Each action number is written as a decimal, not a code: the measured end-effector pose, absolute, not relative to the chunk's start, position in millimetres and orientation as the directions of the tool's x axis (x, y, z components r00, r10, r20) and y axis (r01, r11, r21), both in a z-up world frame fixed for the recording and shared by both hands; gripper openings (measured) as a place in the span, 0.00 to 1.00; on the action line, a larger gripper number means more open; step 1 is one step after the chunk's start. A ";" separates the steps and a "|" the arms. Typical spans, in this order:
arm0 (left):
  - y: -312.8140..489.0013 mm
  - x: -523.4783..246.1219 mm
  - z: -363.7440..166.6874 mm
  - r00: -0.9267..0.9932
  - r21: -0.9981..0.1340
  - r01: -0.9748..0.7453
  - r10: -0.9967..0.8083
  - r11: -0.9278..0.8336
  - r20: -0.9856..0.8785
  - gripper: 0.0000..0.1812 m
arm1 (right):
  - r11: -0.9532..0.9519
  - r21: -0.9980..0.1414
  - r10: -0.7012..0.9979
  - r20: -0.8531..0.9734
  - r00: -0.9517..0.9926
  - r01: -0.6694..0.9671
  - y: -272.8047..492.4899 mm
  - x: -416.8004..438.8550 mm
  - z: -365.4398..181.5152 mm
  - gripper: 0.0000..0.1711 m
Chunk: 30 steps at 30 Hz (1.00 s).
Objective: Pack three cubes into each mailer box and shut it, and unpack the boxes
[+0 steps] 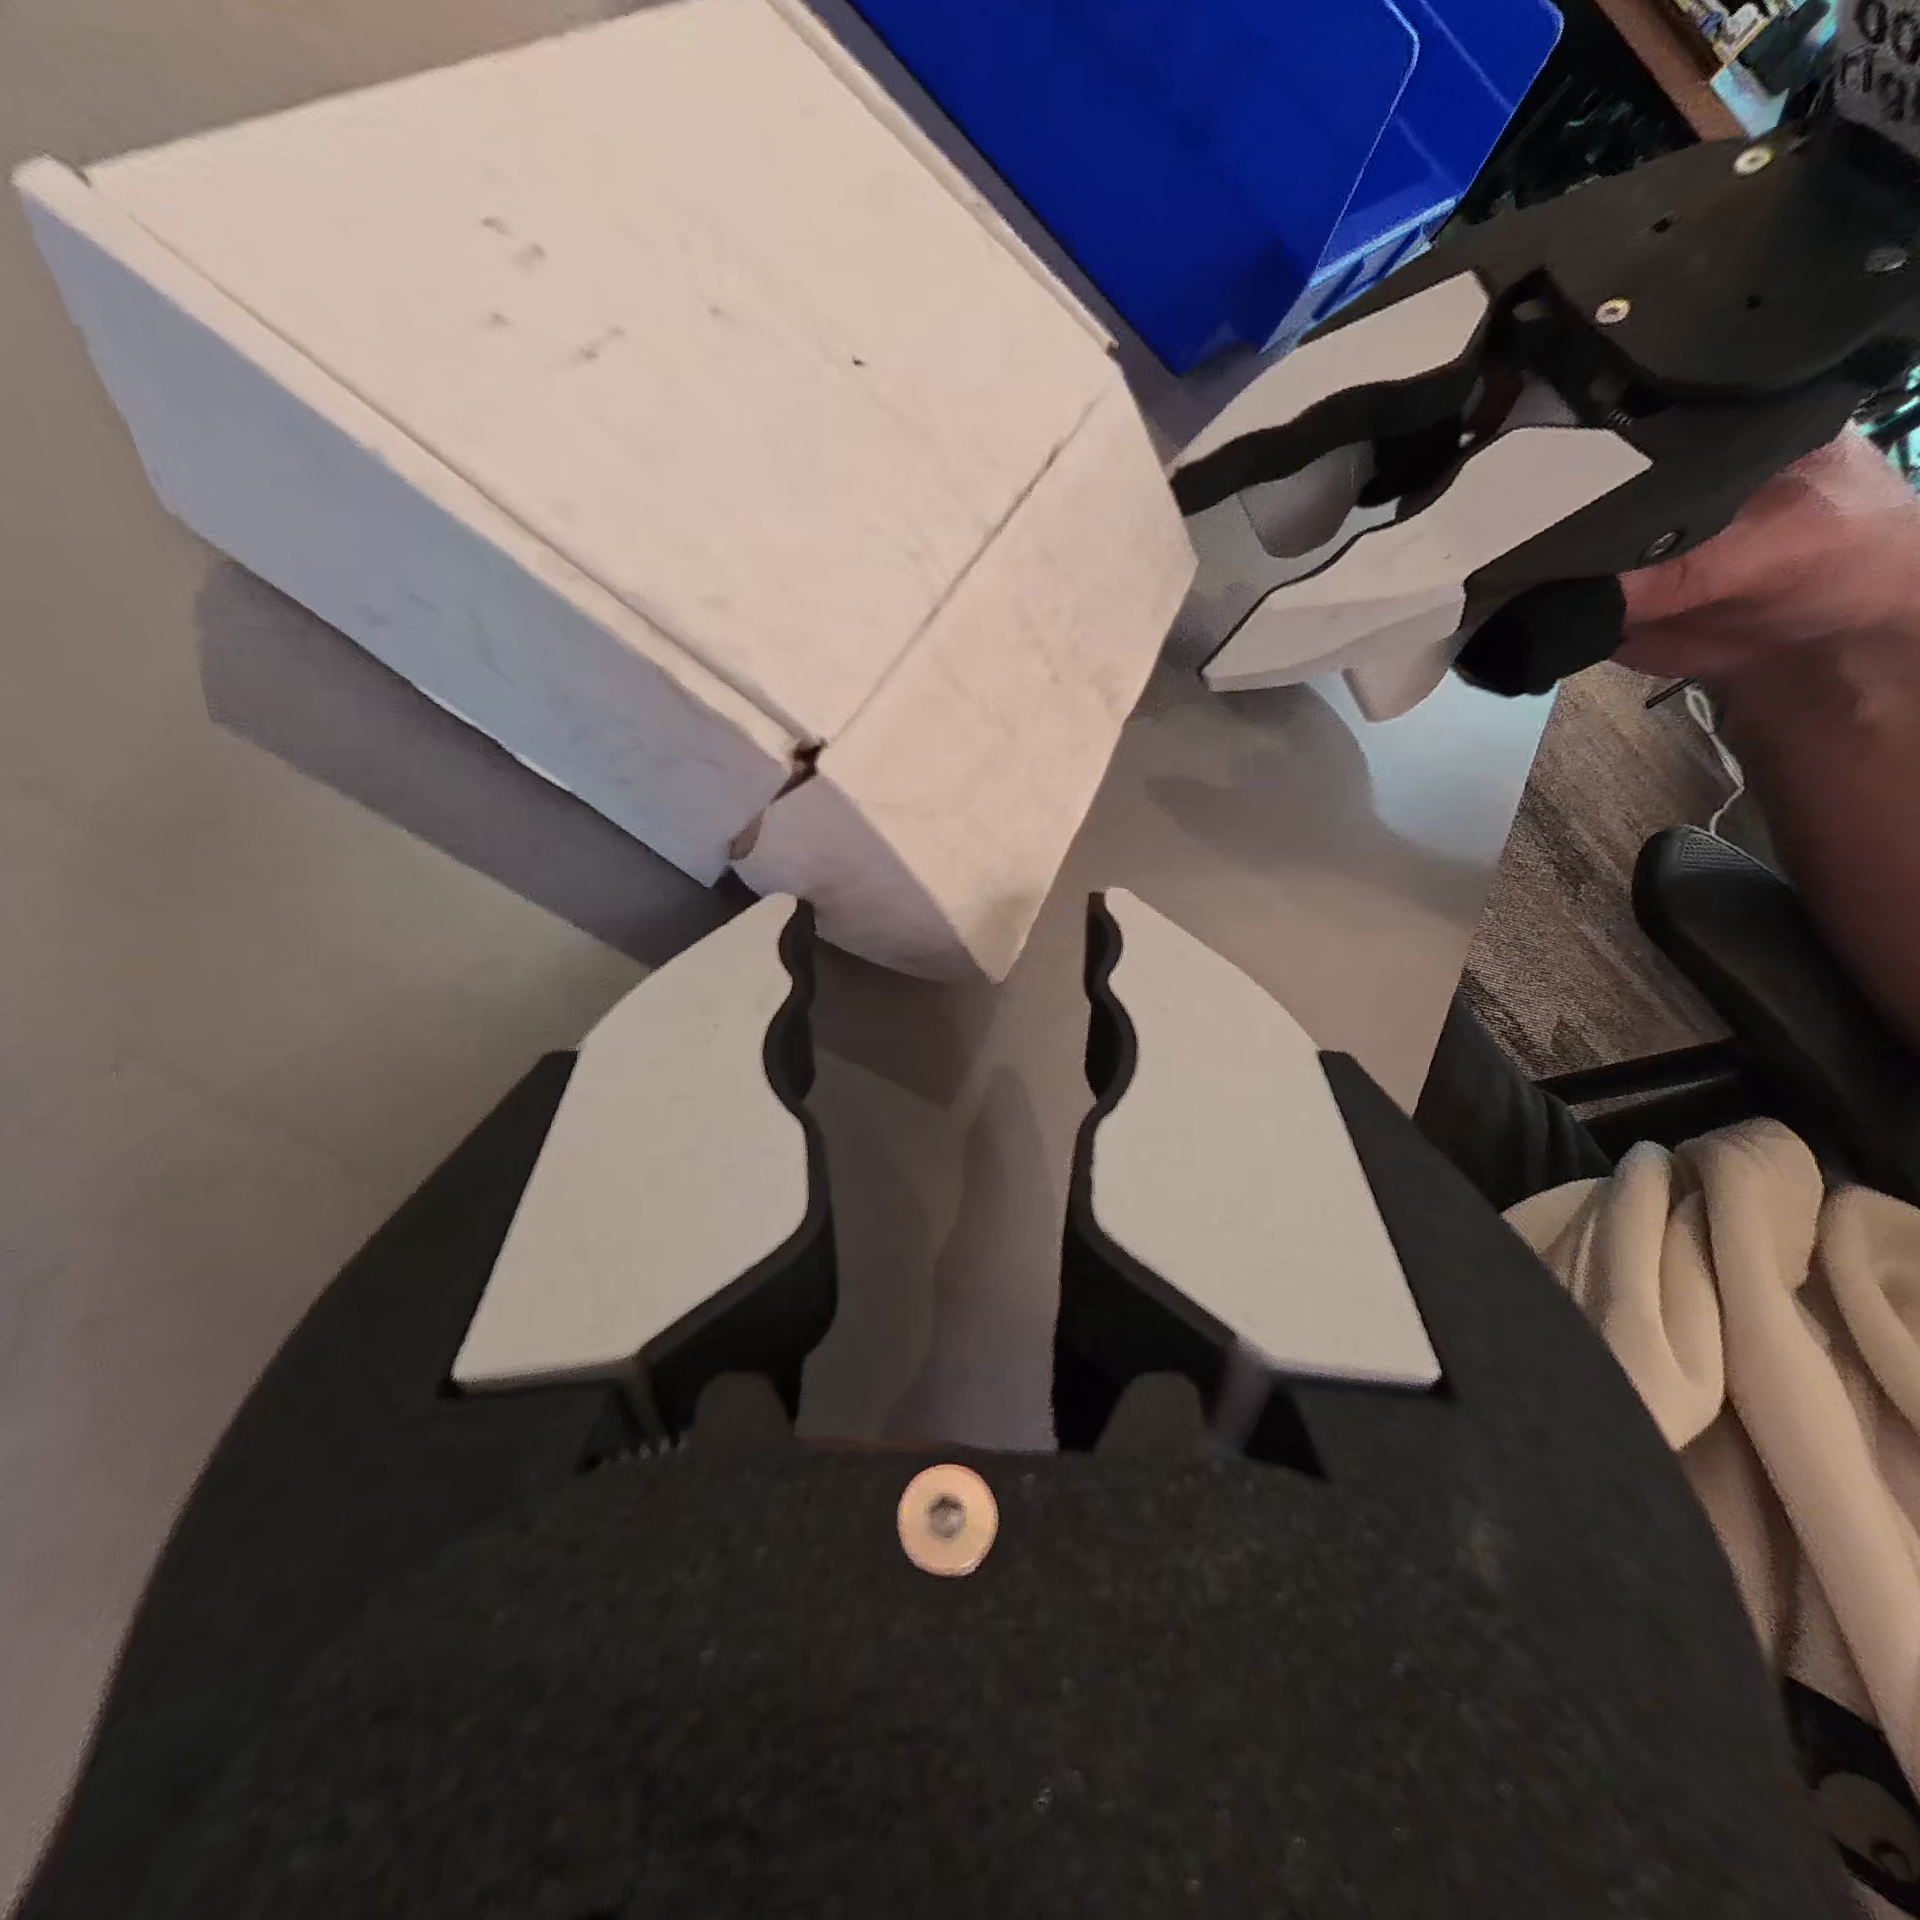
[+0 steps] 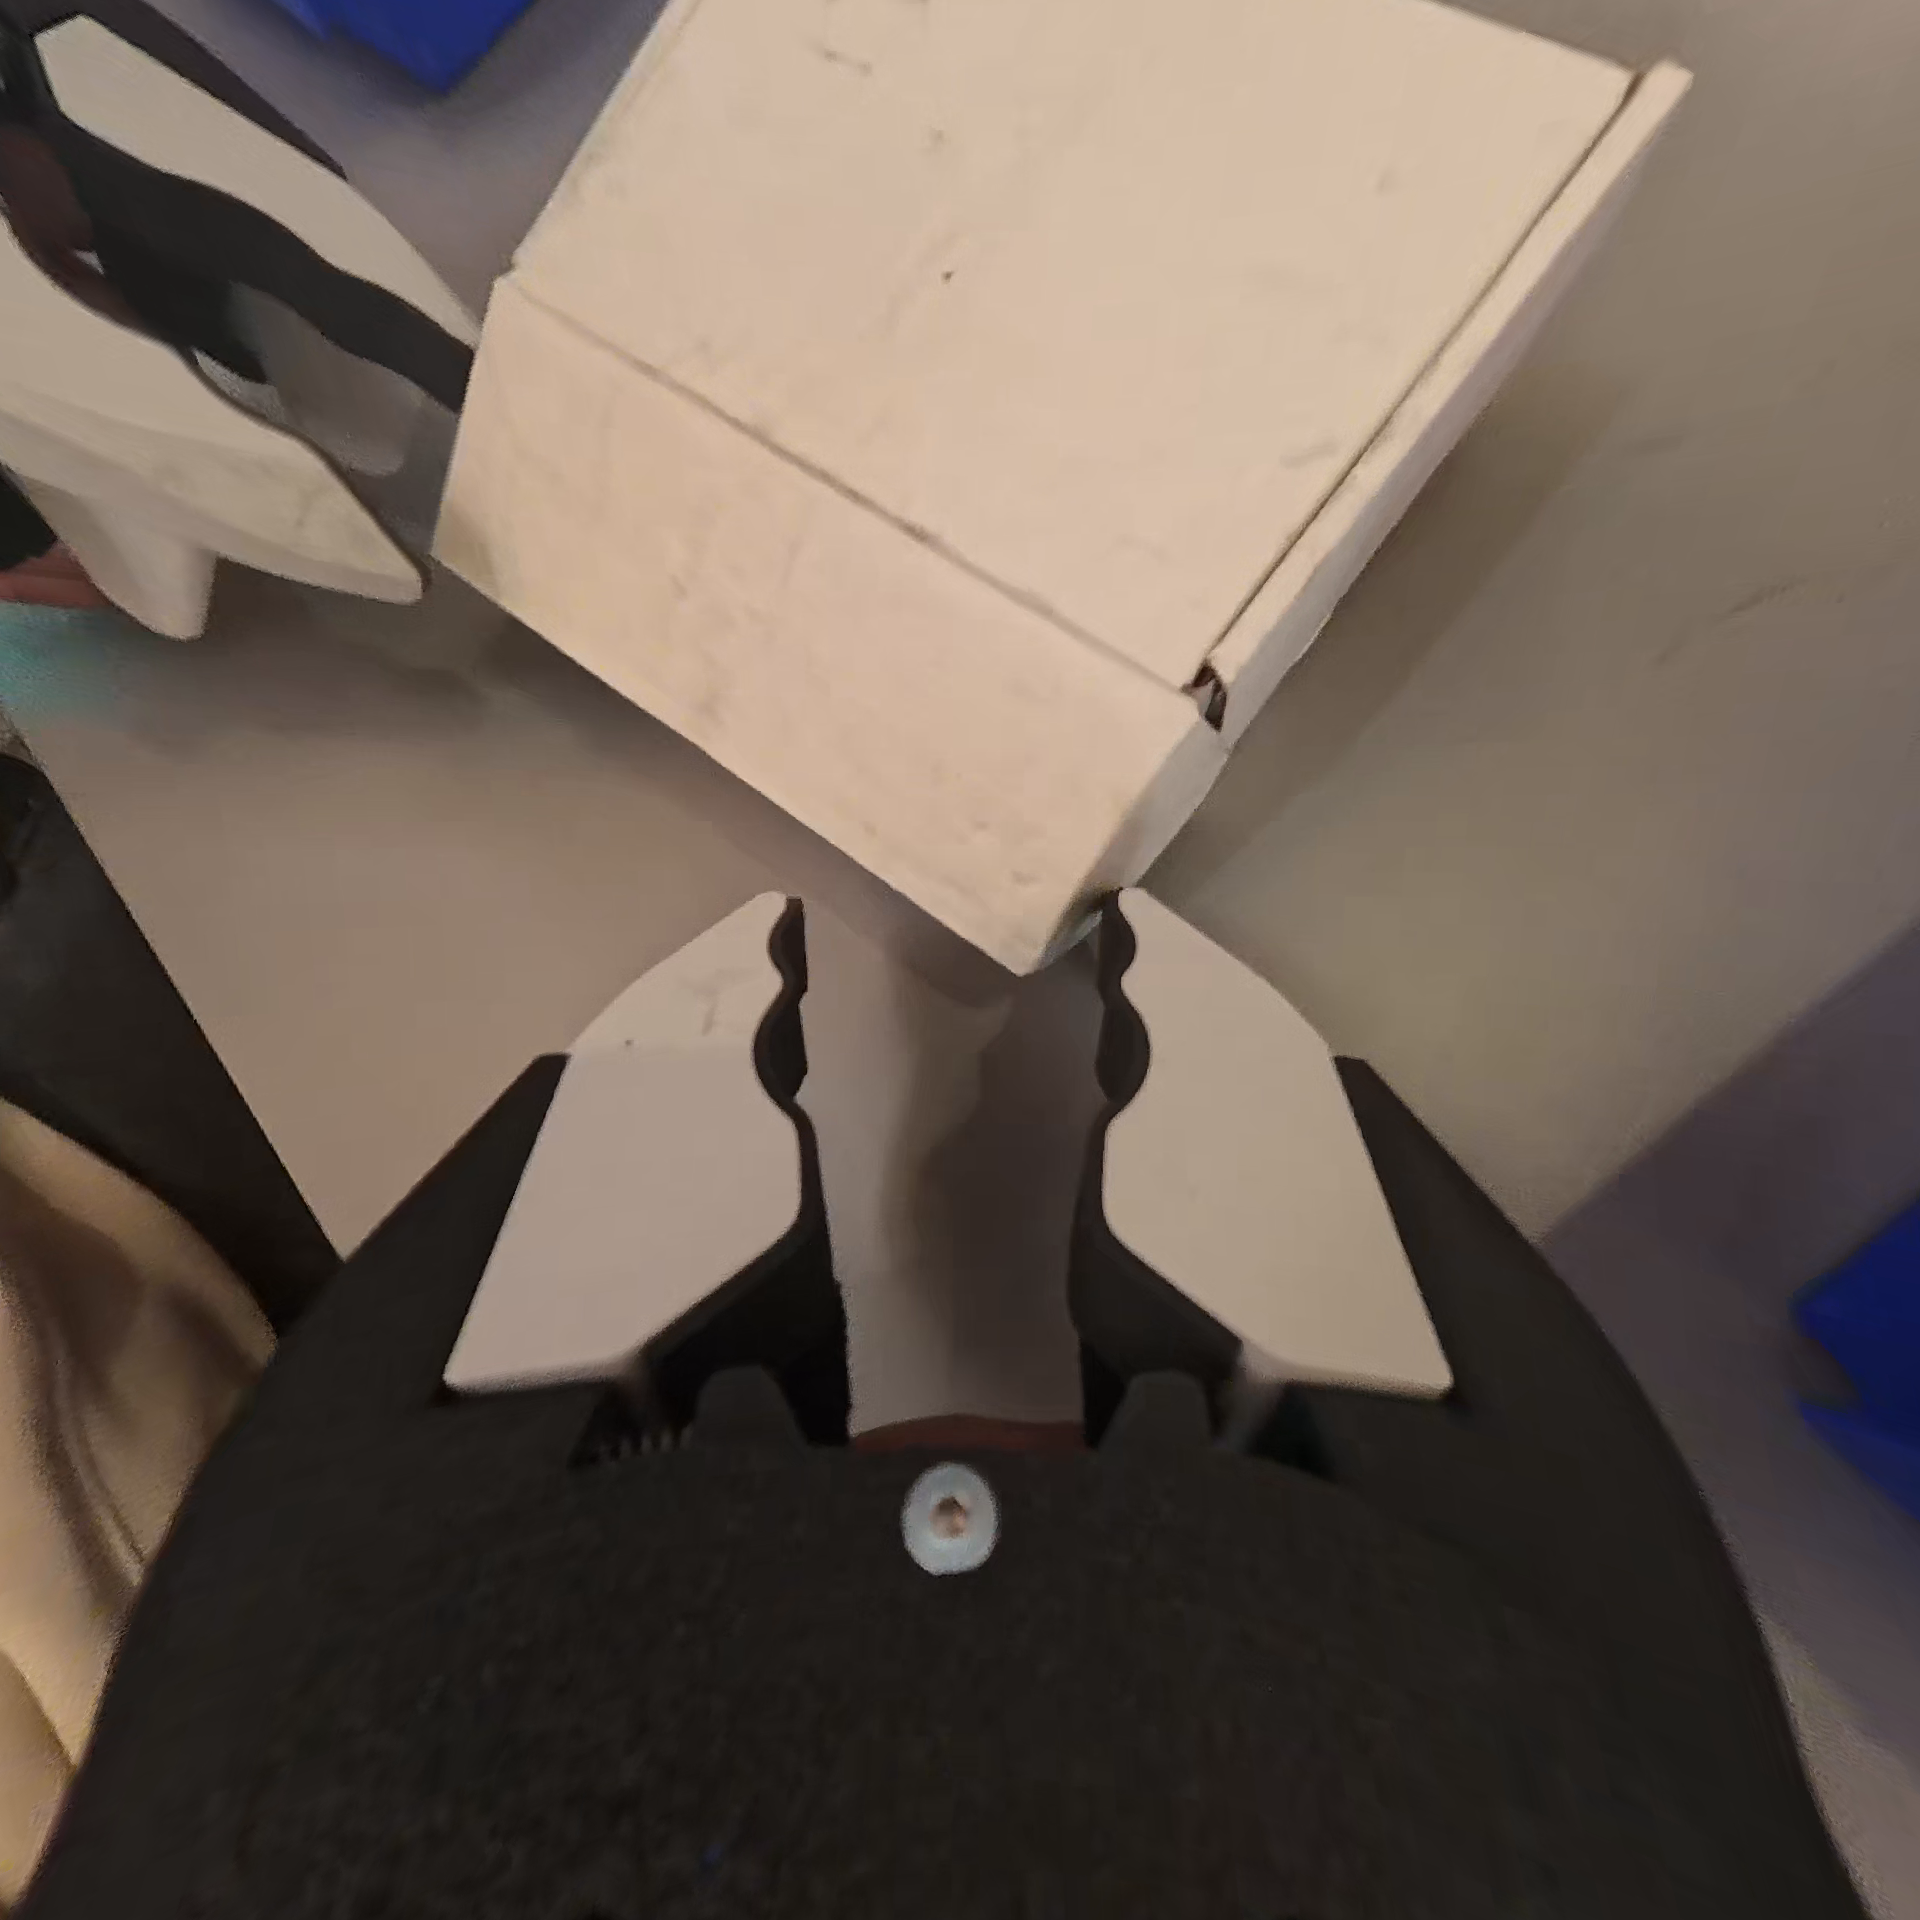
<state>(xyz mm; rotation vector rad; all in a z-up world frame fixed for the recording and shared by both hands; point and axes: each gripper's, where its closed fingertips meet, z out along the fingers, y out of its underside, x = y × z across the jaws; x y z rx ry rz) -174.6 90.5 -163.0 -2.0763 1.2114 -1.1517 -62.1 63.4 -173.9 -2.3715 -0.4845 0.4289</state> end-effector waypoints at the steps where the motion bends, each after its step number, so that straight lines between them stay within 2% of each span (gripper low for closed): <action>1: 89.8 -174.7 -161.9 0.258 -0.730 -0.472 -0.869 -0.494 0.421 0.27 | -0.704 -0.676 0.445 -0.177 0.878 0.220 64.0 -63.2 -172.9 0.31; 5: 92.3 -175.6 -153.3 0.261 -0.770 -0.452 -0.893 -0.449 0.368 0.26 | -0.690 -0.688 0.455 -0.167 0.875 0.227 59.3 -67.6 -165.8 0.30; 6: 91.5 -174.6 -153.5 0.251 -0.767 -0.454 -0.891 -0.453 0.378 0.23 | -0.688 -0.691 0.471 -0.188 0.862 0.225 57.1 -71.6 -165.4 0.23; 8: 95.9 -174.6 -161.9 0.280 -0.748 -0.467 -0.881 -0.471 0.381 0.26 | -0.695 -0.690 0.473 -0.225 0.852 0.203 58.0 -76.3 -169.0 0.25; 11: 95.6 -173.7 -167.2 0.276 -0.736 -0.469 -0.873 -0.488 0.403 0.24 | -0.697 -0.682 0.455 -0.182 0.872 0.221 65.4 -69.8 -174.8 0.28; 18: 104.4 -178.3 -171.2 0.309 -0.734 -0.470 -0.870 -0.490 0.383 0.24 | -0.683 -0.680 0.469 -0.130 0.874 0.266 68.8 -65.5 -173.8 0.28; 24: 108.9 -180.8 -170.8 0.310 -0.729 -0.465 -0.864 -0.502 0.397 0.23 | -0.713 -0.621 0.444 -0.039 0.895 0.327 67.9 -47.1 -172.8 0.29; 26: 110.2 -179.9 -170.4 0.305 -0.726 -0.465 -0.861 -0.507 0.406 0.23 | -0.727 -0.572 0.422 0.066 0.904 0.381 68.5 -29.9 -157.8 0.28; 28: 113.4 -179.2 -169.8 0.307 -0.728 -0.468 -0.865 -0.500 0.396 0.23 | -0.685 -0.607 0.409 0.135 0.902 0.402 81.9 -24.8 -122.8 0.27; 30: 116.1 -177.9 -168.8 0.308 -0.730 -0.471 -0.868 -0.495 0.390 0.22 | -0.610 -0.675 0.468 0.115 0.876 0.415 101.2 -41.7 -82.8 0.27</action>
